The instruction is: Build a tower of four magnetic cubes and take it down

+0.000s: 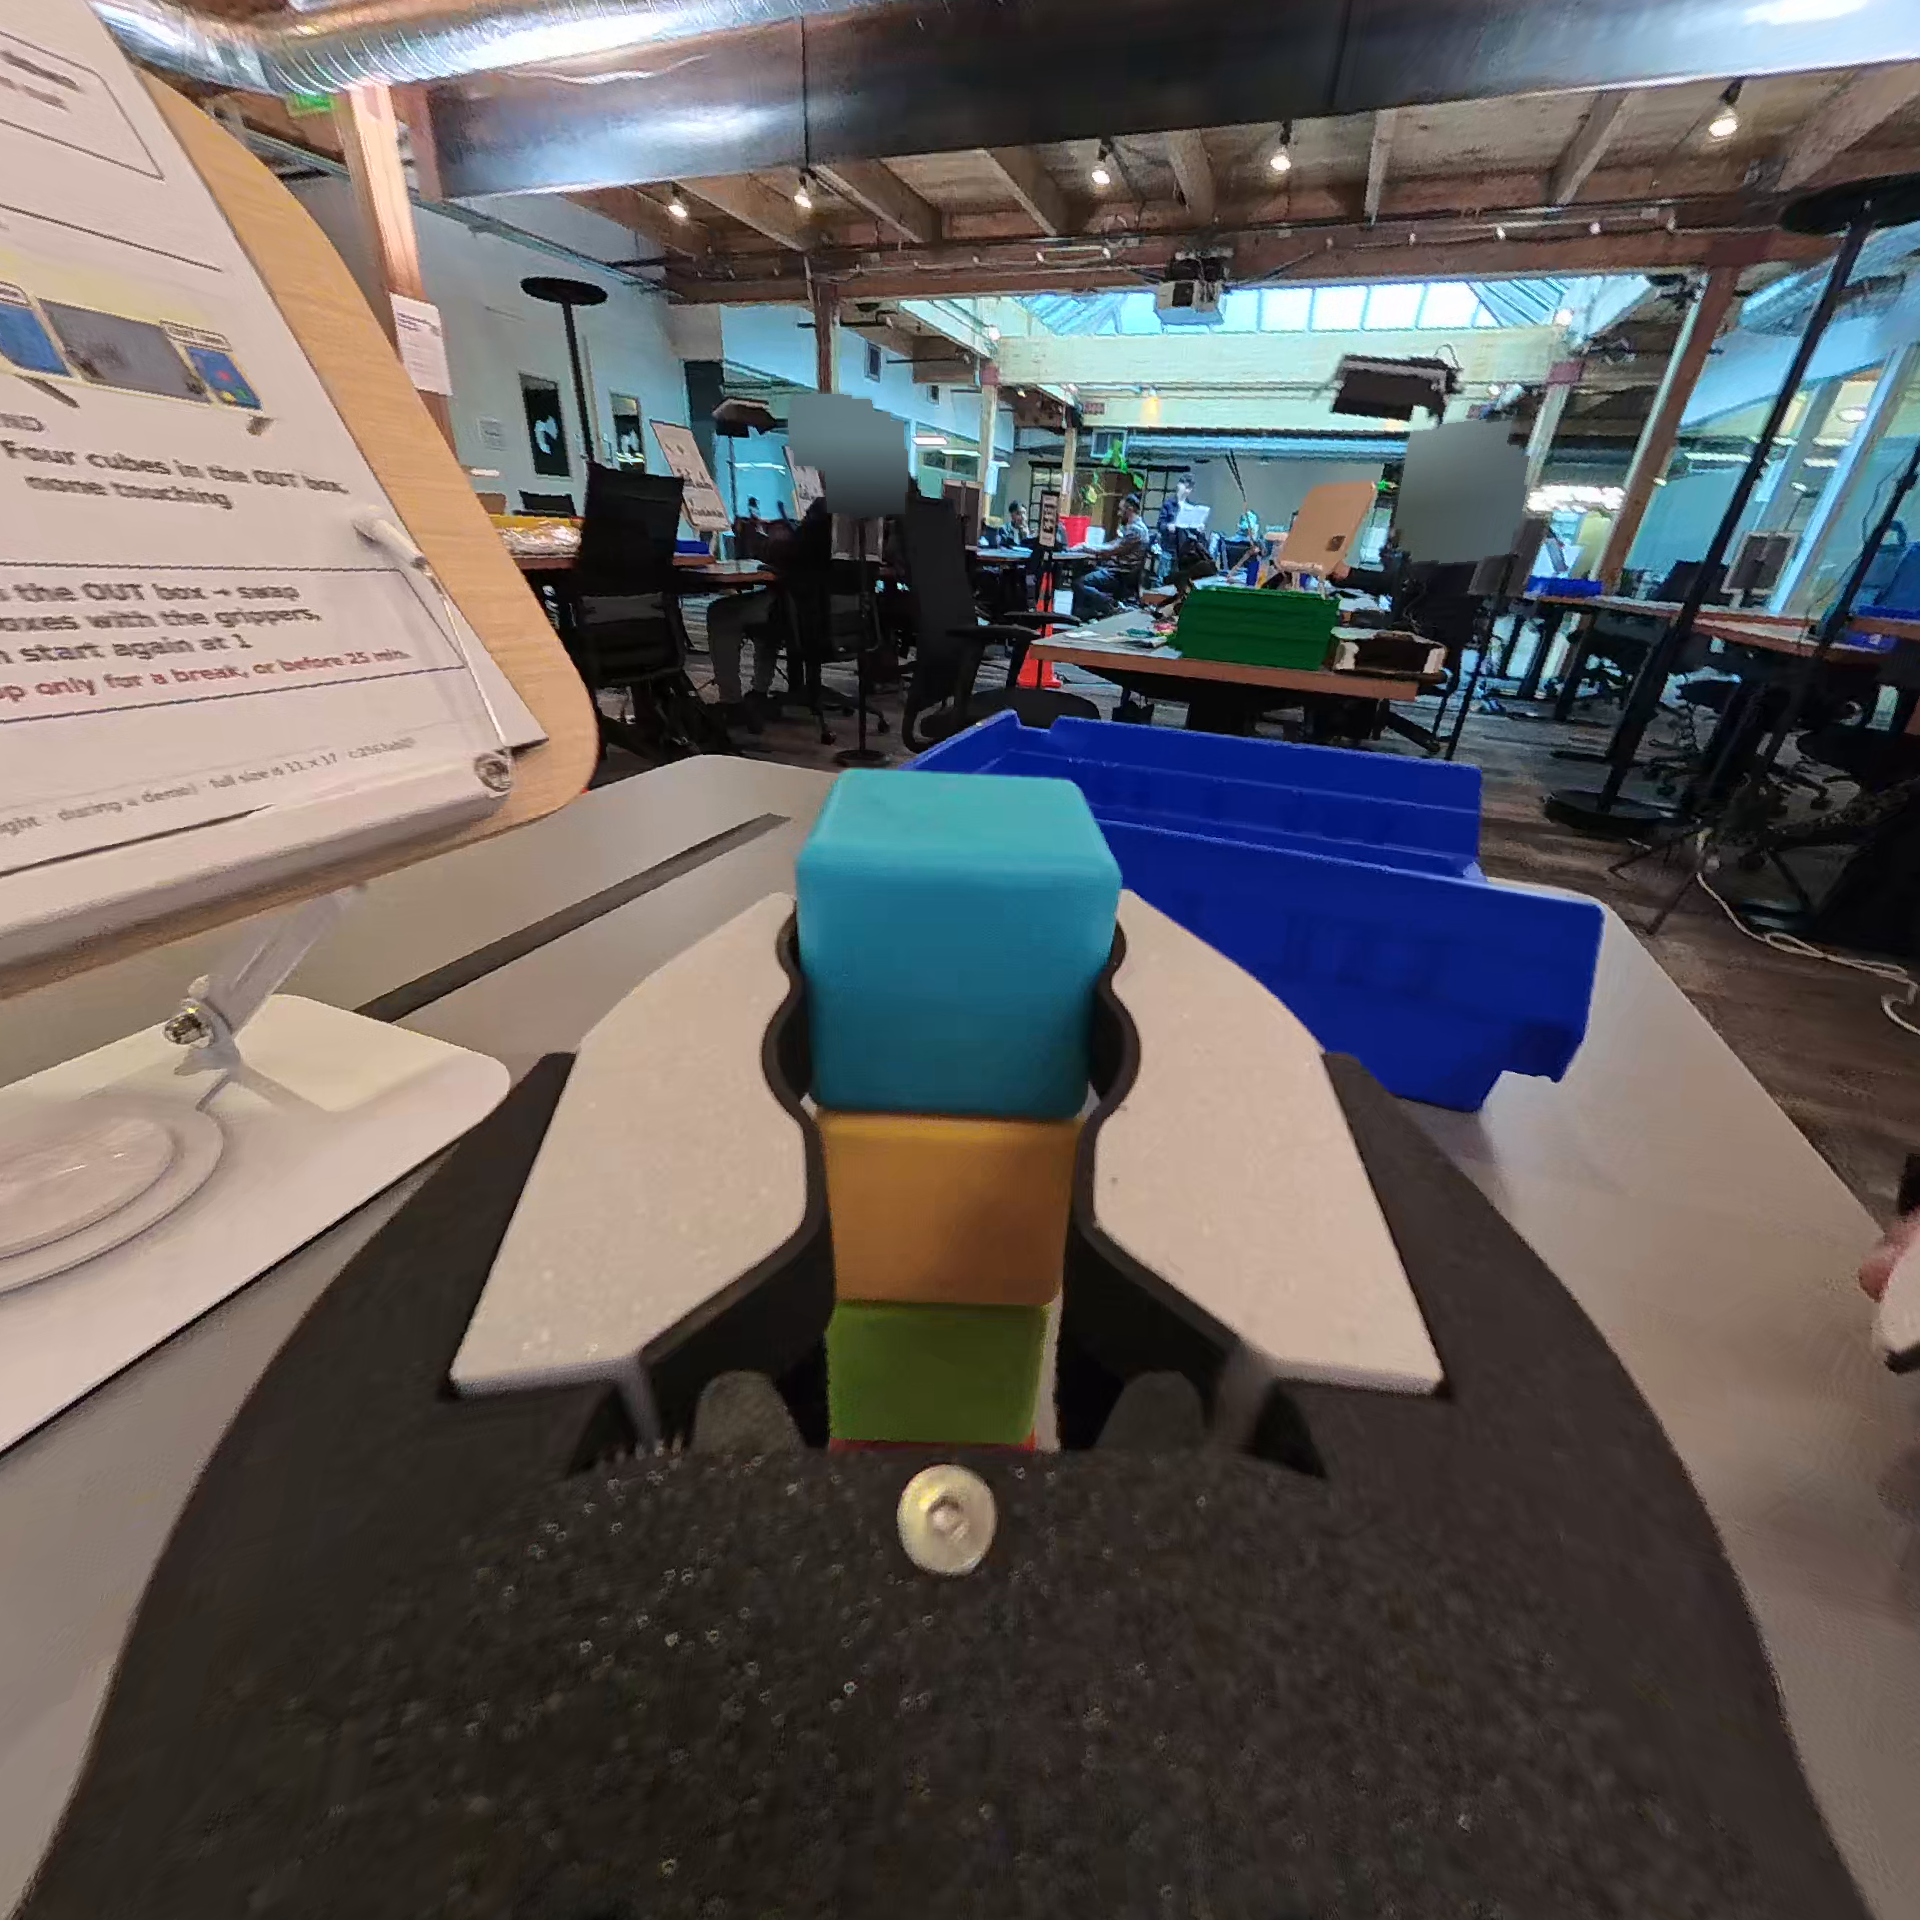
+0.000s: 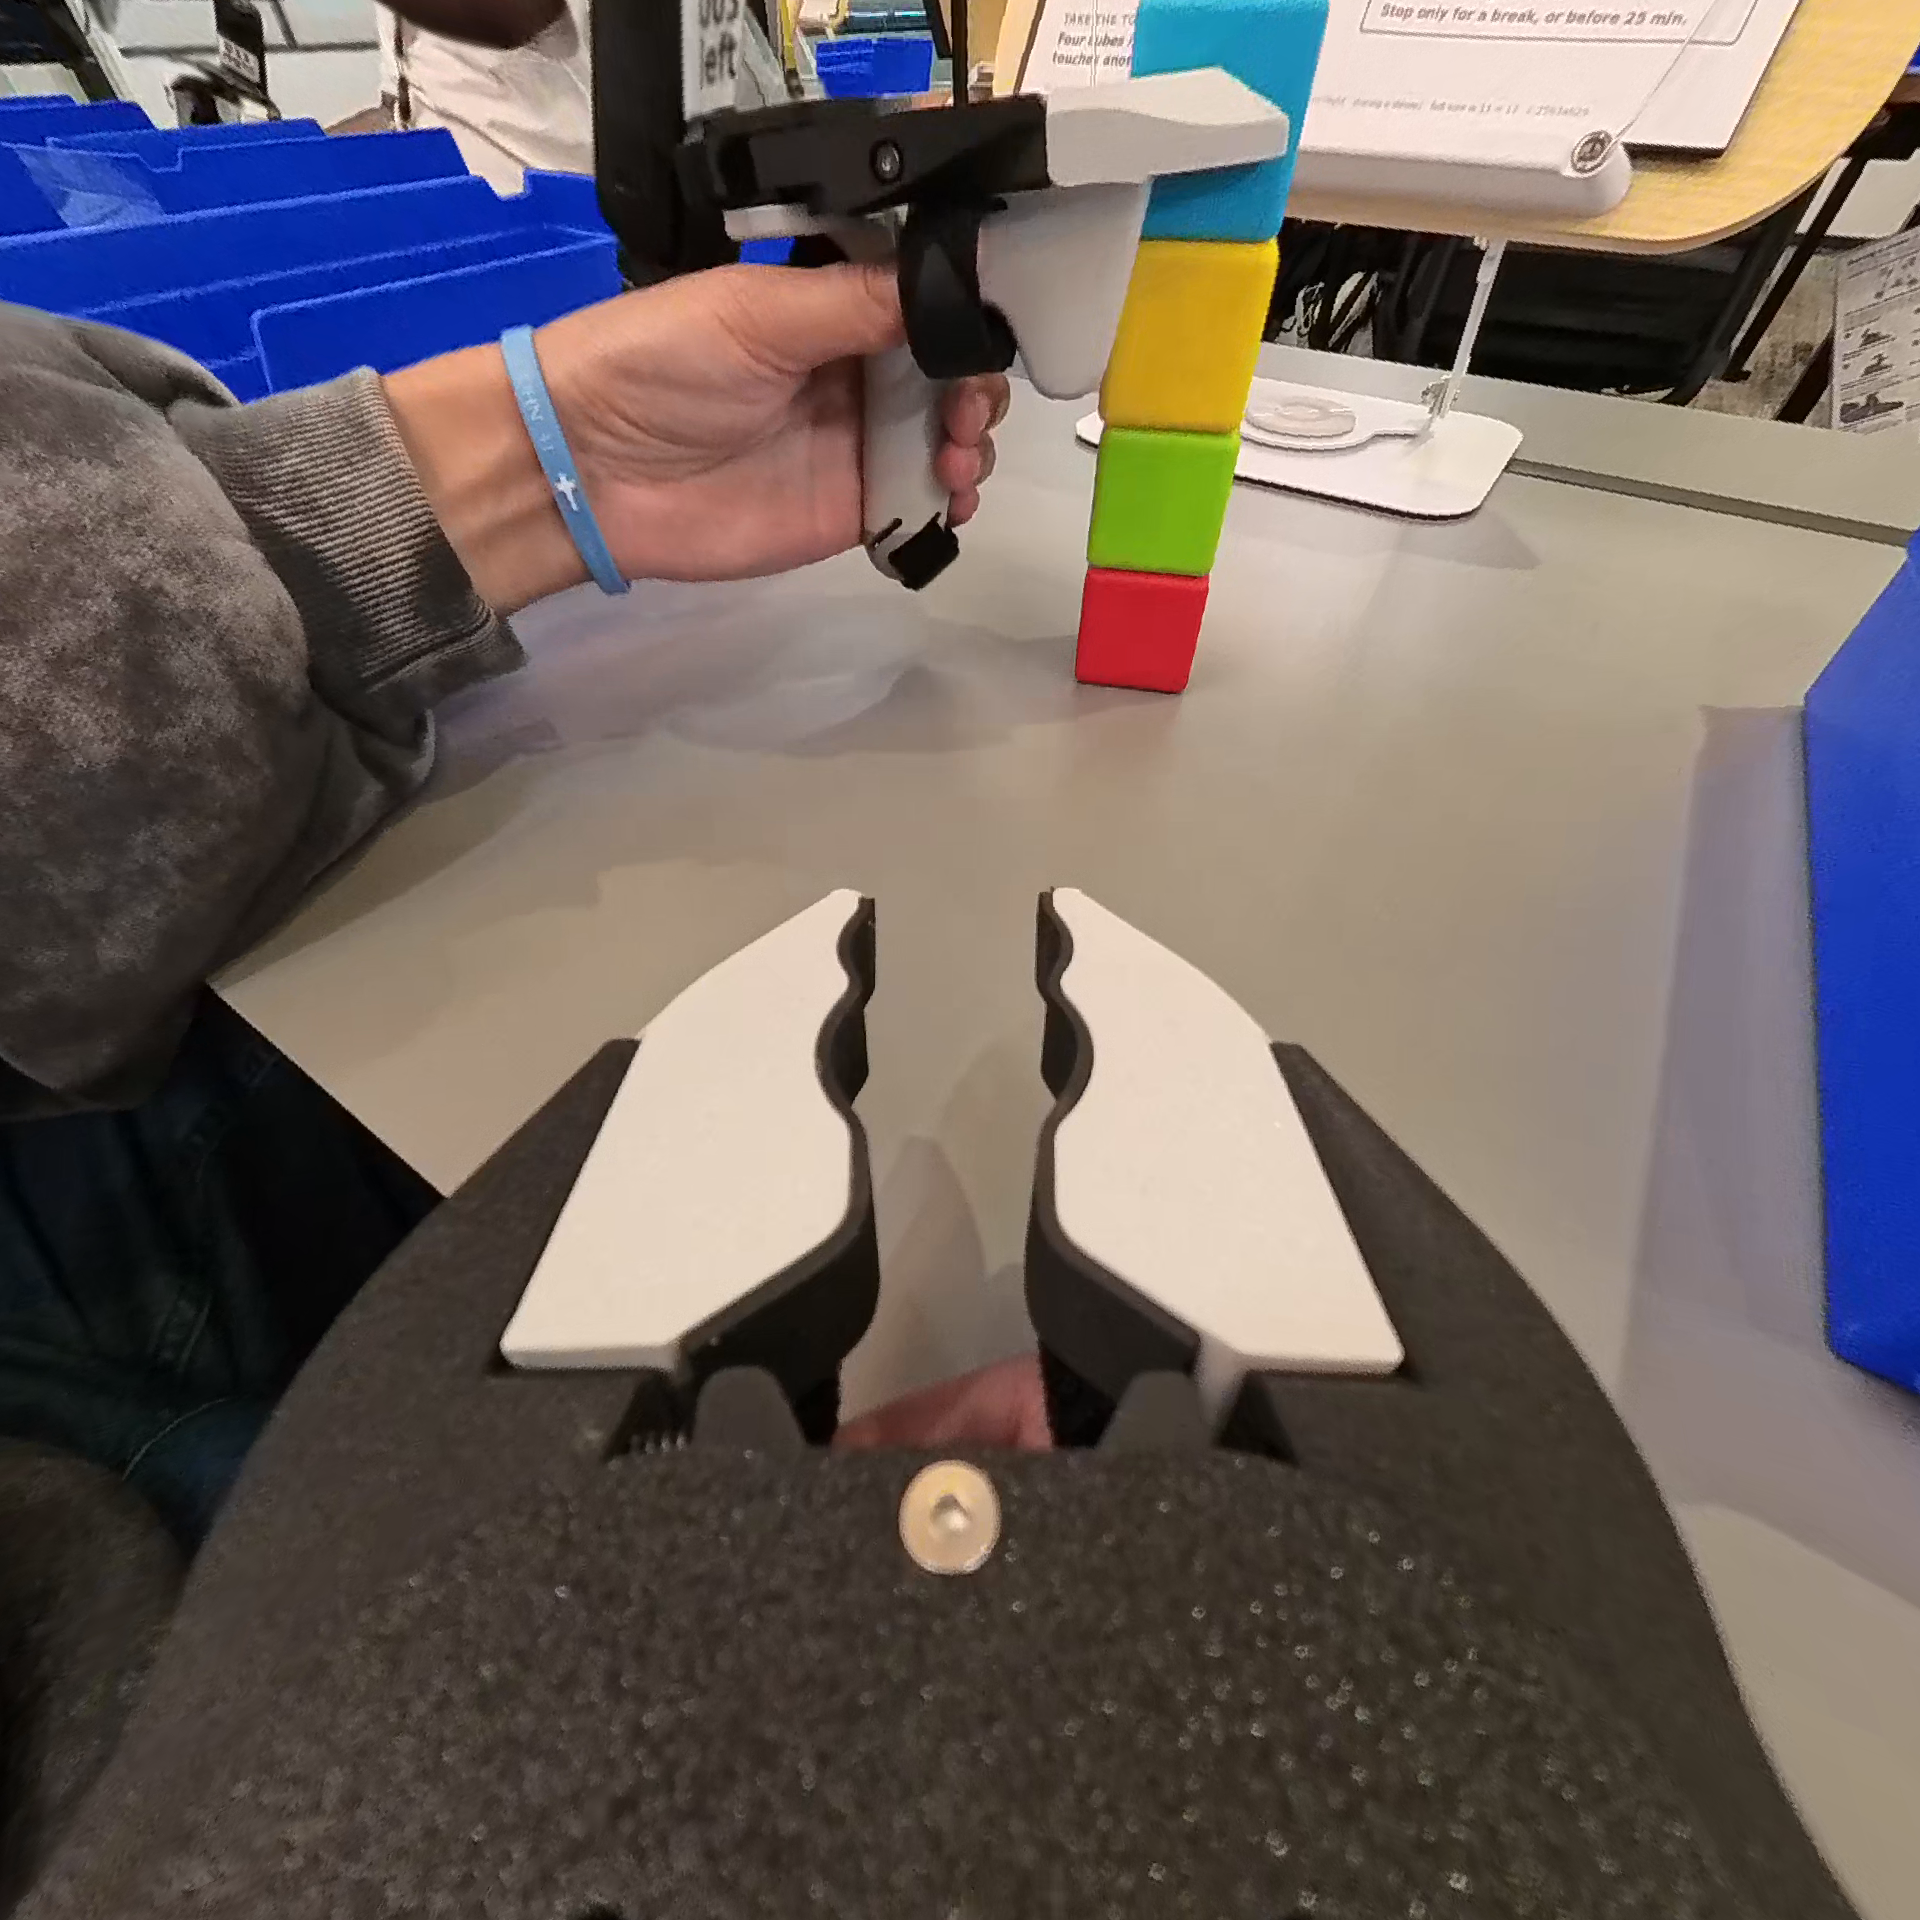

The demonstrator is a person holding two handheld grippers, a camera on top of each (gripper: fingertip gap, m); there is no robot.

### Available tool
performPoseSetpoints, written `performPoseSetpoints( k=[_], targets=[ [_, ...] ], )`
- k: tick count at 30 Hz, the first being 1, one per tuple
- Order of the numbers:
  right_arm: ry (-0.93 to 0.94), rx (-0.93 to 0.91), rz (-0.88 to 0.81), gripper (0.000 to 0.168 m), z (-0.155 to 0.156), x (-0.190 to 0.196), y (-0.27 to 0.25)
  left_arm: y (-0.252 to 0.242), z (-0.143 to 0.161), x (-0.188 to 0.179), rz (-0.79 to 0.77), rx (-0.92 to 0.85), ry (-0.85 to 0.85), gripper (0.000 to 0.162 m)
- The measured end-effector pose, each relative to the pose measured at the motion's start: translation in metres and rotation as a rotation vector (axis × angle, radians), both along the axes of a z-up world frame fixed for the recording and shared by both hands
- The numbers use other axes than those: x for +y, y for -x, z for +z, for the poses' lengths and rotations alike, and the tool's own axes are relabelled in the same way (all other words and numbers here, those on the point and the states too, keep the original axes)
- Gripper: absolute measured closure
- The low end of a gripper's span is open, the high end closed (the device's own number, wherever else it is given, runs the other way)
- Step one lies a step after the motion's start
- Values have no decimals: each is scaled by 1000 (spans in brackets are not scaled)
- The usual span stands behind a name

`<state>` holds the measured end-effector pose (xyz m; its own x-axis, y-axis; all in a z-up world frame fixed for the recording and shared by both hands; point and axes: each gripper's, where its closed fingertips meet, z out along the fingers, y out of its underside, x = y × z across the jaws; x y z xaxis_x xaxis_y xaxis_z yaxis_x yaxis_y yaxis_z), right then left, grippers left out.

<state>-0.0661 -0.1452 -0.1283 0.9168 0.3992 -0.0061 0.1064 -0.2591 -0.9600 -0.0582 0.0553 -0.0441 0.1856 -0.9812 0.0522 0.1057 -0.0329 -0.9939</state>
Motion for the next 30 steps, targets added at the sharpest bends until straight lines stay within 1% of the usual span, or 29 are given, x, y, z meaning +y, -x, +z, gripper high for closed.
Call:
performPoseSetpoints(
  k=[1,4,6,7,8,10,13,15,17,19,21,22,24,26,28,30],
  targets=[
    [0,-2,0,139,0,0,0,-1,0,-1,-17,14,-8,112],
    [0,-5,2,139,0,-1,1,2,-1,0,-75,82,-52,88],
    [0,-4,1,139,0,0,0,6,5,2,-109,104,-15,72],
    [1,-2,1,139,0,0,0,9,10,2,-130,115,29,56],
    [1,-1,1,139,0,0,0,15,17,-1,-156,127,70,53],
    [0,3,0,139,0,0,0,30,39,-9,-160,118,113,54],
    [-2,8,-1,139,1,0,-1,59,84,-37,-93,34,103,56],
    [-2,12,-2,139,1,0,-1,80,99,-63,-21,3,116,61],
    [-3,18,-3,139,2,0,-2,99,92,-92,43,25,155,63],
    [-2,26,0,139,2,0,-2,118,69,-118,104,86,162,65],
    [-4,28,-1,139,2,0,-2,138,43,-136,178,129,121,69],
    [-5,26,-2,139,3,0,-2,148,31,-143,213,142,97,73],
    [-12,26,-7,139,3,0,-2,166,7,-152,263,134,69,73],
    [-23,38,-23,139,6,1,-5,176,-8,-162,254,70,95,78],
    [-34,54,-49,139,8,3,-8,177,-11,-169,177,-13,164,80],
    [-45,55,-86,139,10,6,-13,179,-13,-164,172,-46,194,83]
  ],
)
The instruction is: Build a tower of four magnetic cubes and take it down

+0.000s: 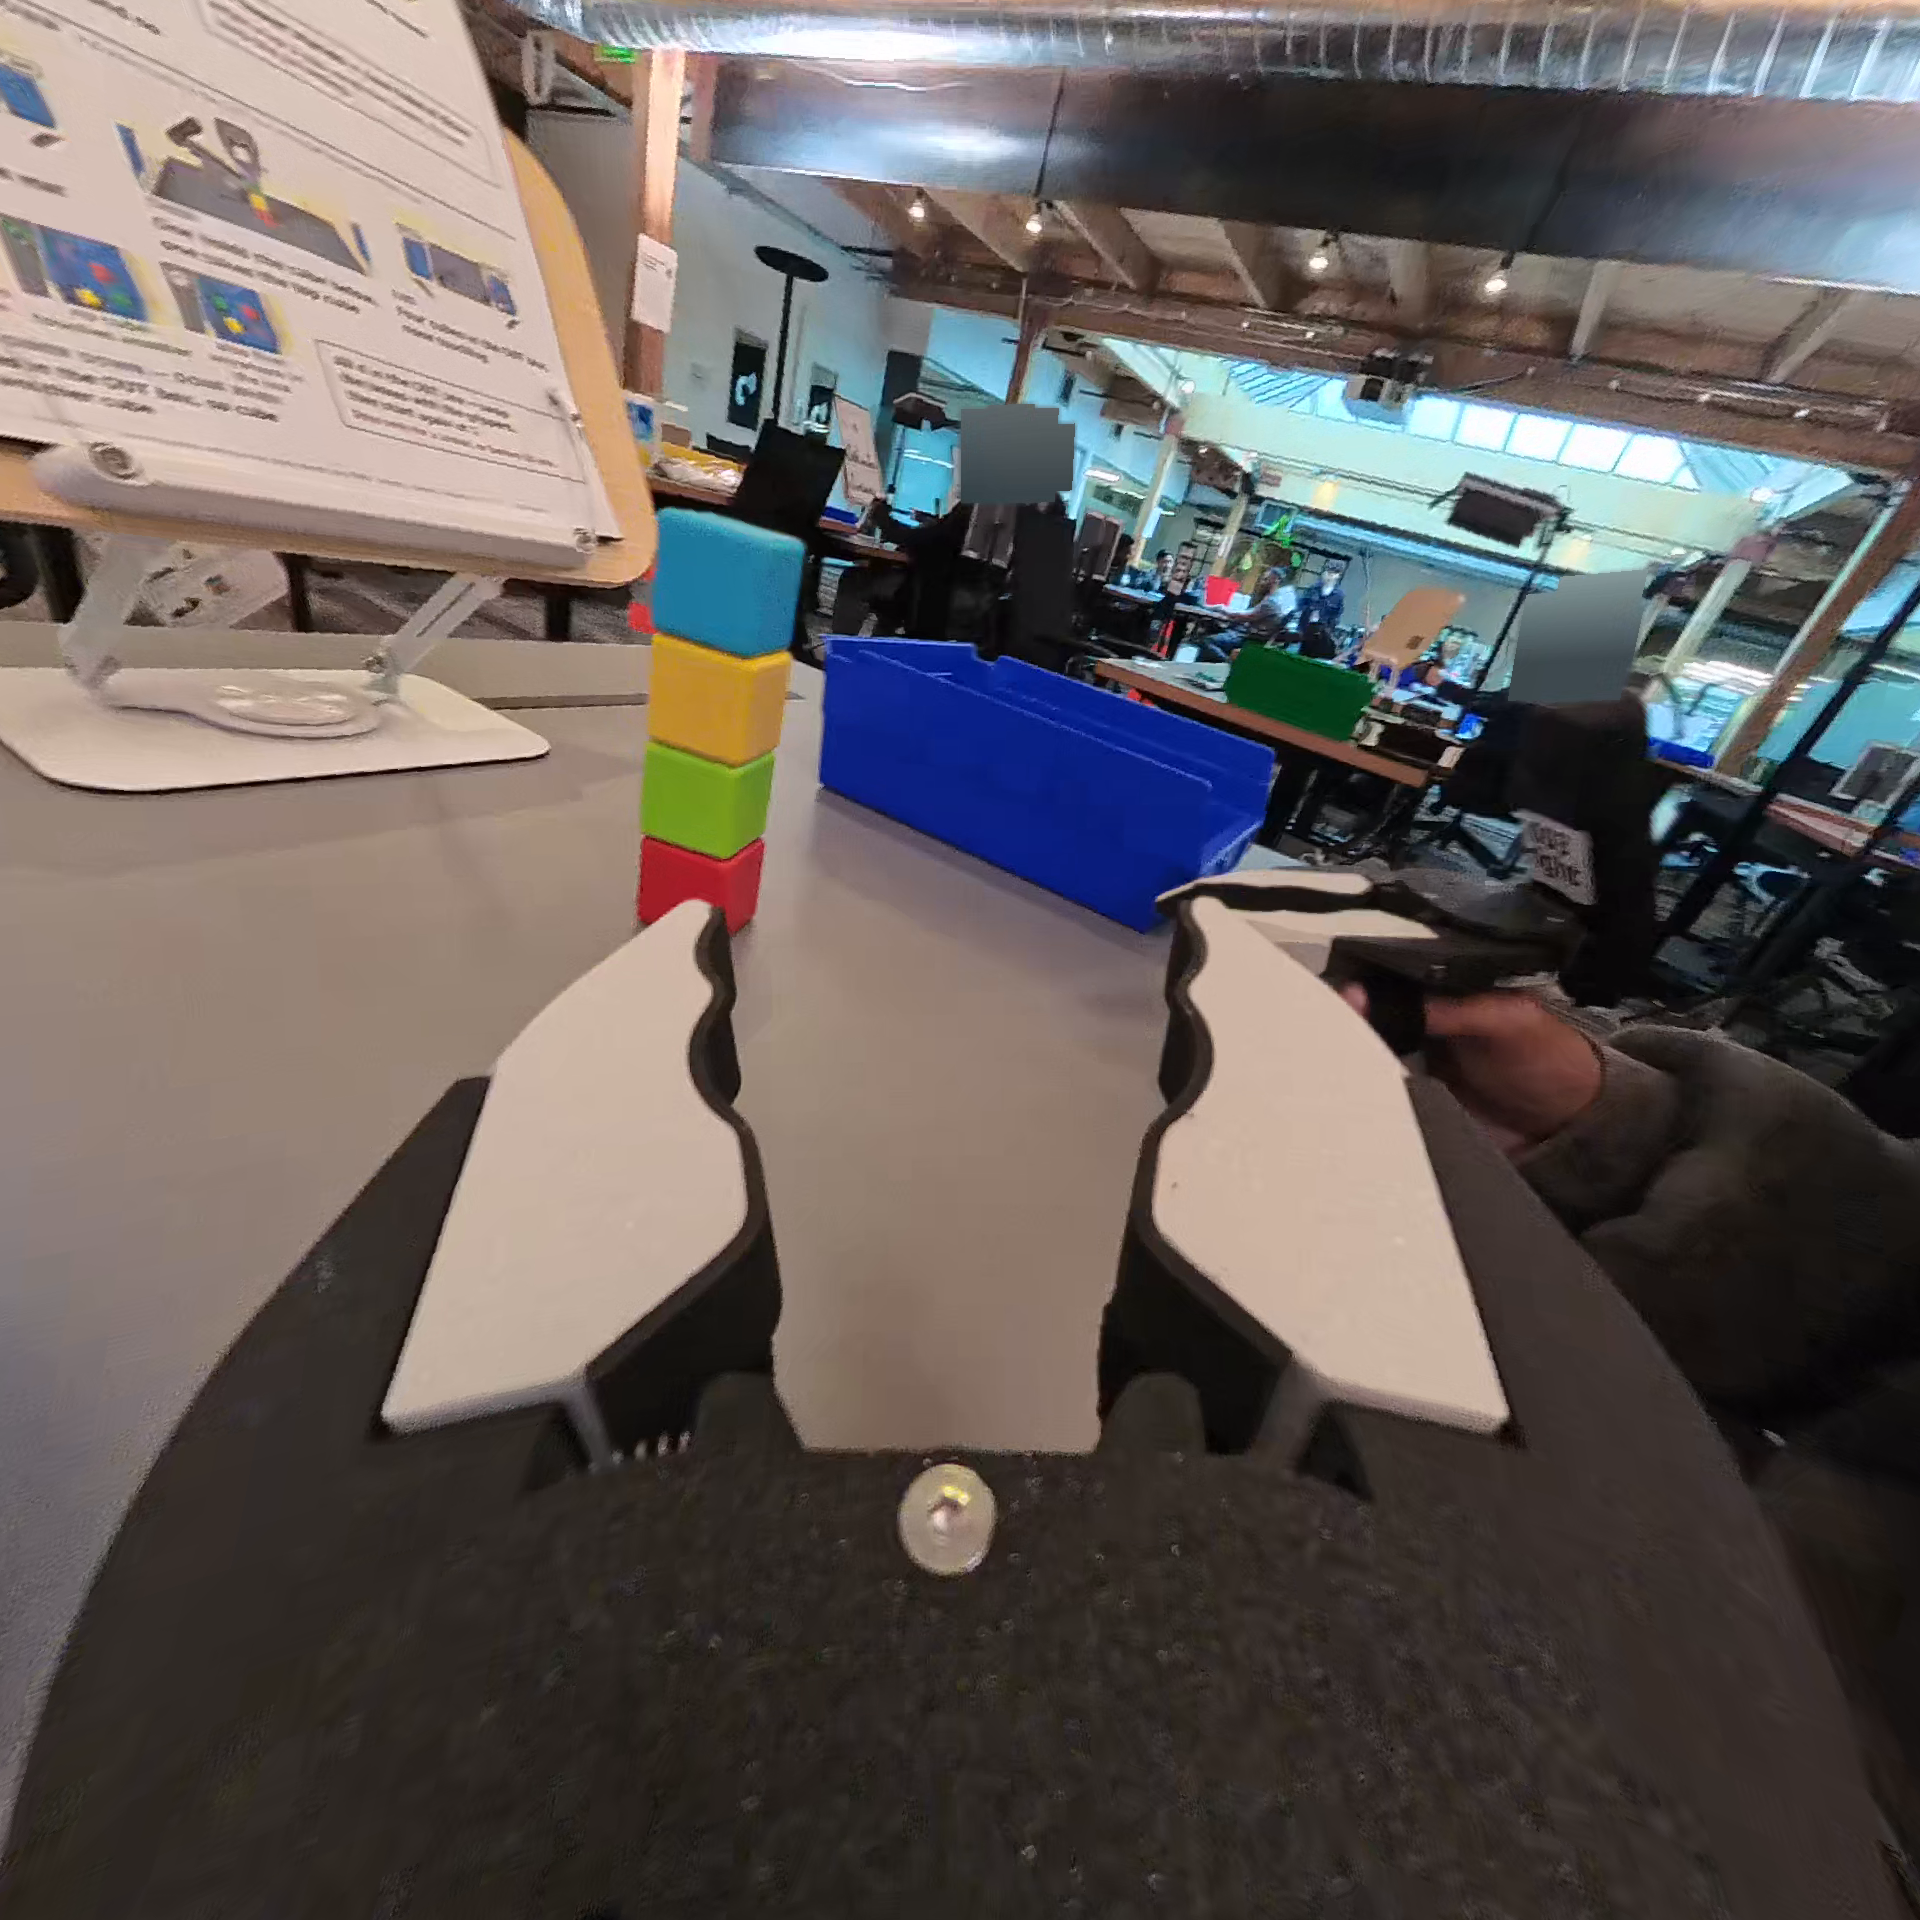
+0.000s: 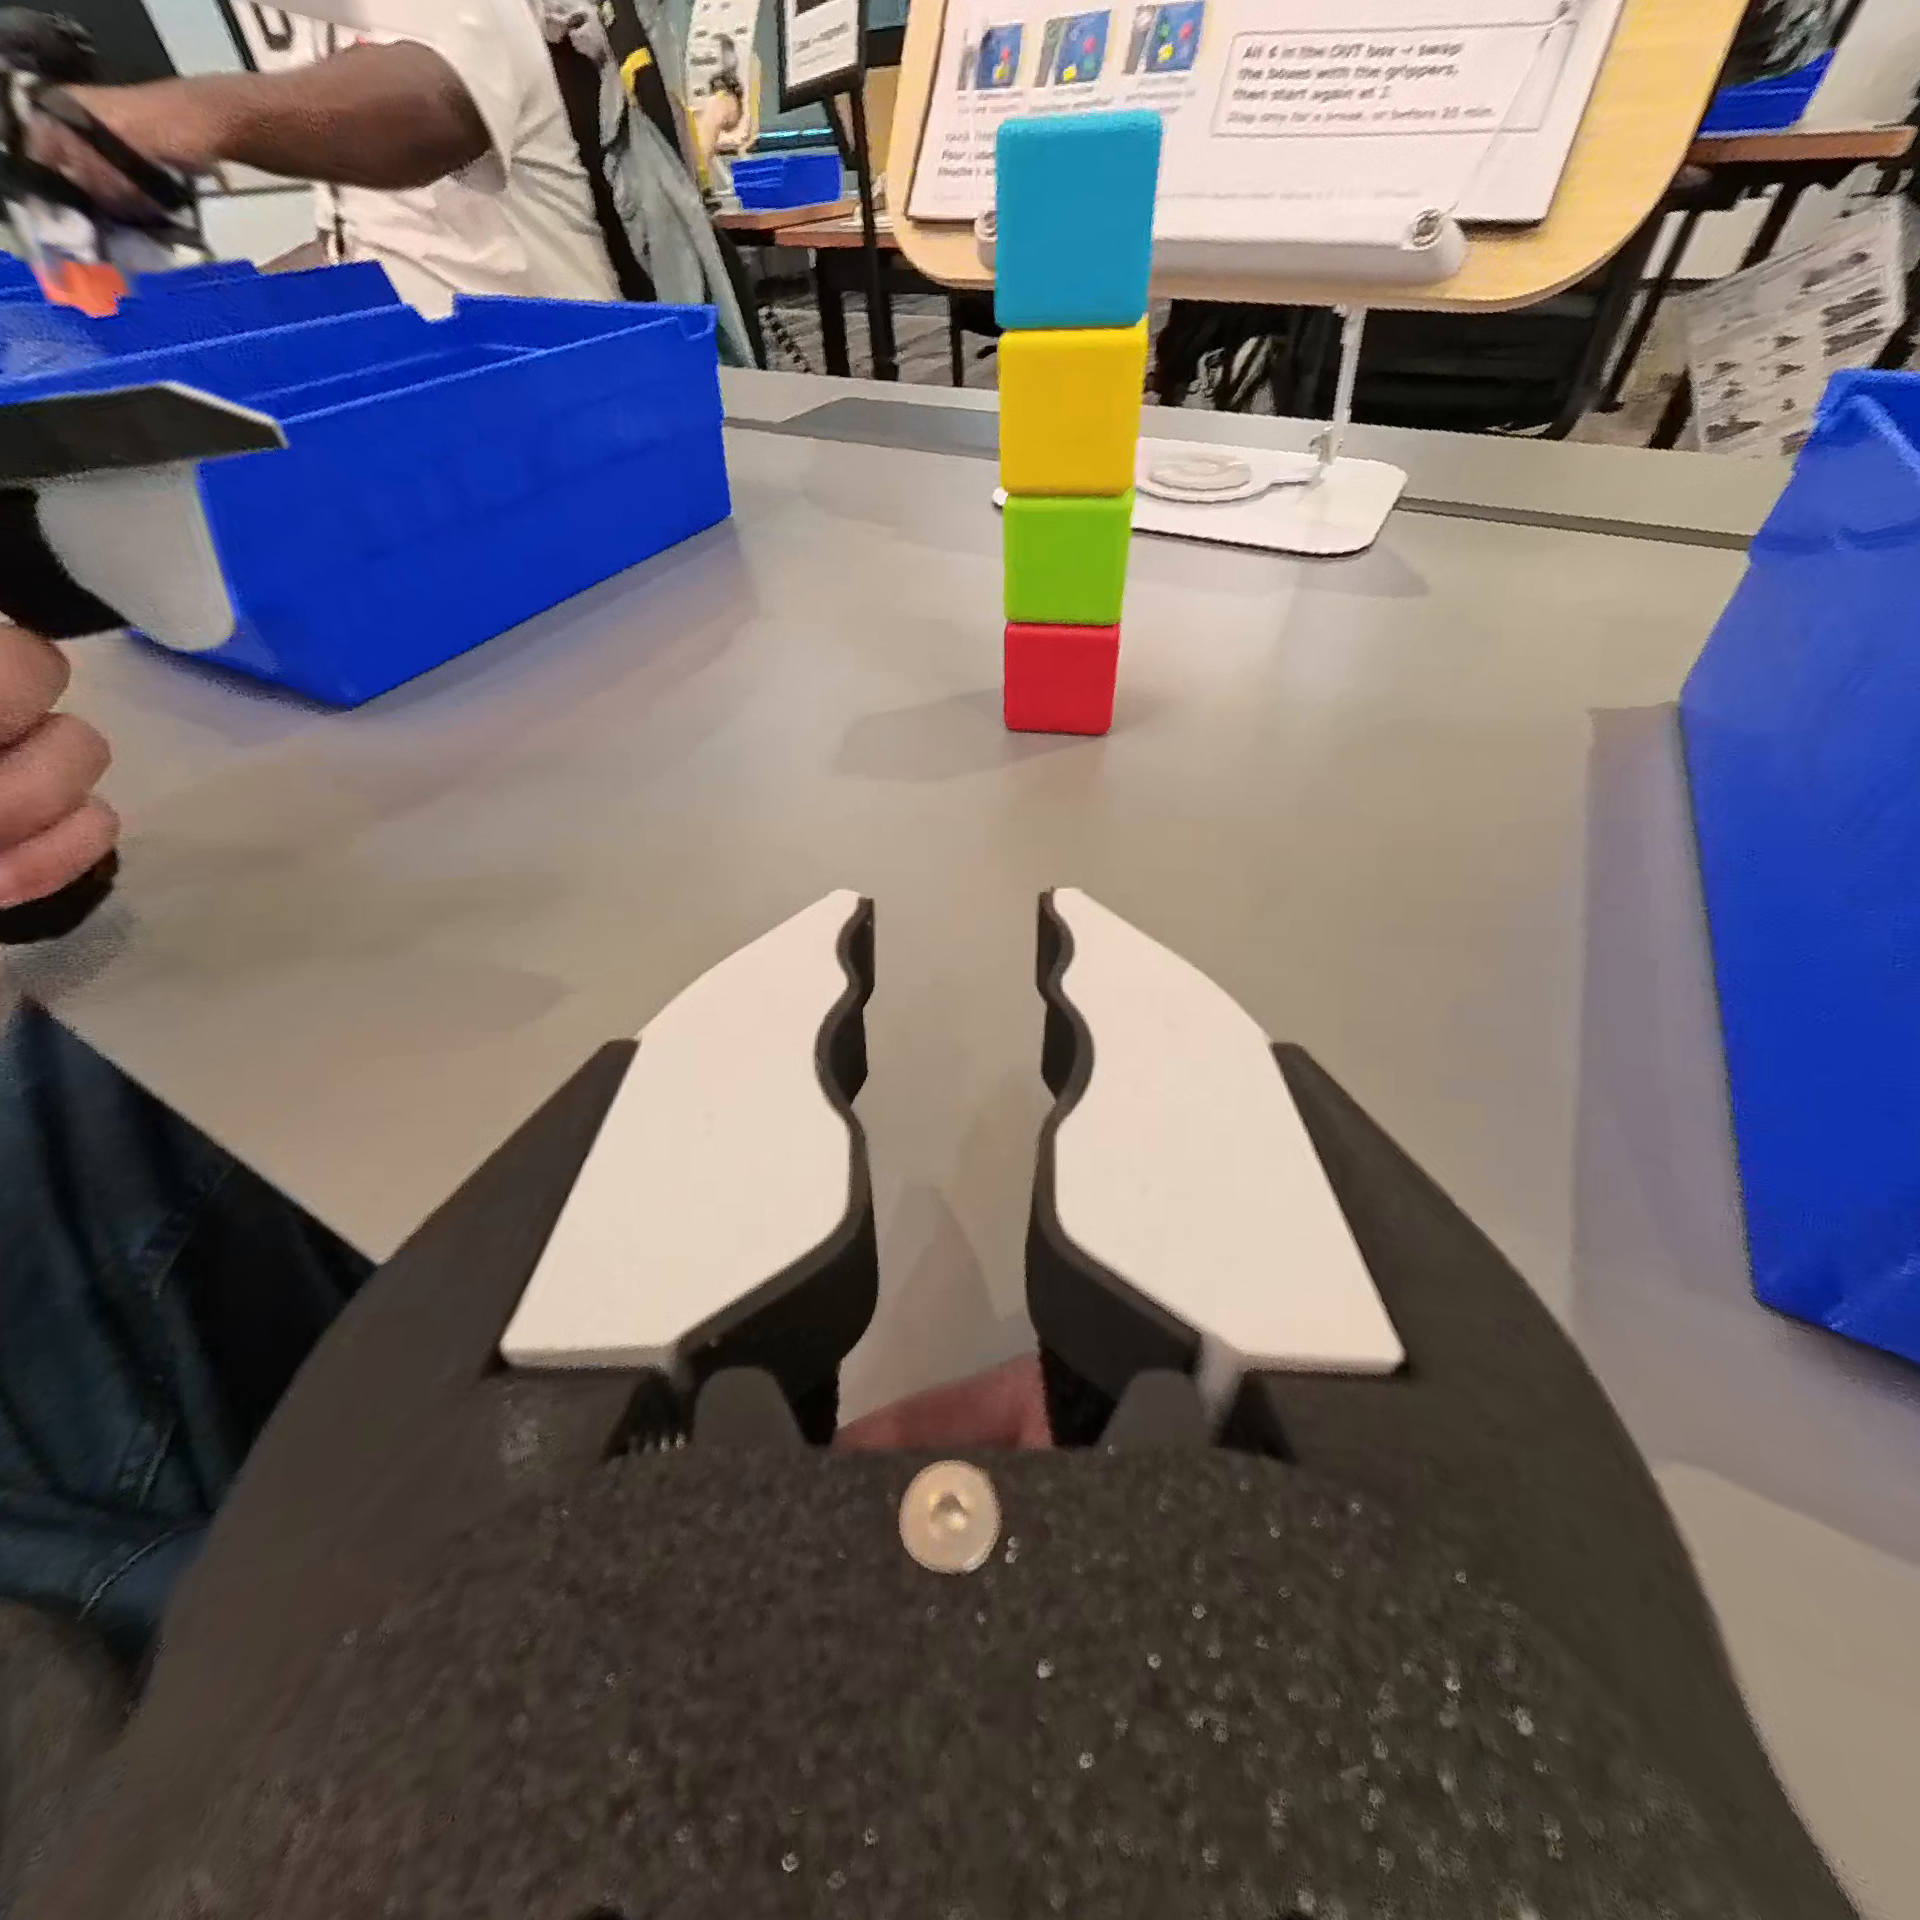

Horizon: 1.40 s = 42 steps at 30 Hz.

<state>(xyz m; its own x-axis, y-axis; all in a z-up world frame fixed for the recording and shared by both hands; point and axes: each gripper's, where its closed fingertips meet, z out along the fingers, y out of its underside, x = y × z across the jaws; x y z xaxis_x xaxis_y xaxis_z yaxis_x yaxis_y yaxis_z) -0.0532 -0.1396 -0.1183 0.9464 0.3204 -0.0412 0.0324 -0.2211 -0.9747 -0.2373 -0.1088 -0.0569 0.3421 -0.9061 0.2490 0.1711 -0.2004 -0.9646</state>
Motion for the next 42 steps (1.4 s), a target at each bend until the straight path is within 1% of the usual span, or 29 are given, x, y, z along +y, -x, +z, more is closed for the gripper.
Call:
performPoseSetpoints(
  k=[4,9,17,21,24,26,28,30,31,33,34,38,40,41,42],
  targets=[
    [-3,-12,-17,138,-1,2,-2,5,-8,11,68,26,-12,76],
    [-2,-47,-4,138,-4,1,3,2,-17,12,48,70,9,75],
    [6,-28,1,138,-4,1,2,-1,-20,13,48,94,14,75],
    [21,-26,5,138,-7,3,2,-6,-18,20,61,83,7,74],
    [9,-23,7,139,-5,1,2,-28,-4,38,61,43,-54,69],
    [14,-27,13,138,-6,1,3,-53,7,53,38,15,-125,70],
    [13,-24,16,139,-6,1,4,-79,11,80,51,31,-215,70],
    [13,-18,18,139,-5,1,3,-104,5,110,46,91,-271,71],
    [14,-13,20,139,-5,1,3,-114,-1,127,44,124,-263,69],
    [14,-6,21,139,-5,0,2,-132,-15,156,17,173,-182,66],
    [13,-3,21,139,-5,0,2,-139,-18,166,-6,181,-148,63],
    [15,-4,29,138,-5,0,3,-162,-23,180,-91,184,-130,63],
    [18,-4,33,138,-5,0,3,-172,-23,175,-136,186,-163,66],
    [20,-3,35,138,-6,0,4,-177,-23,170,-161,187,-189,71],
    [22,-2,36,139,-6,0,4,-180,-24,165,-194,200,-225,93]
  ],
)
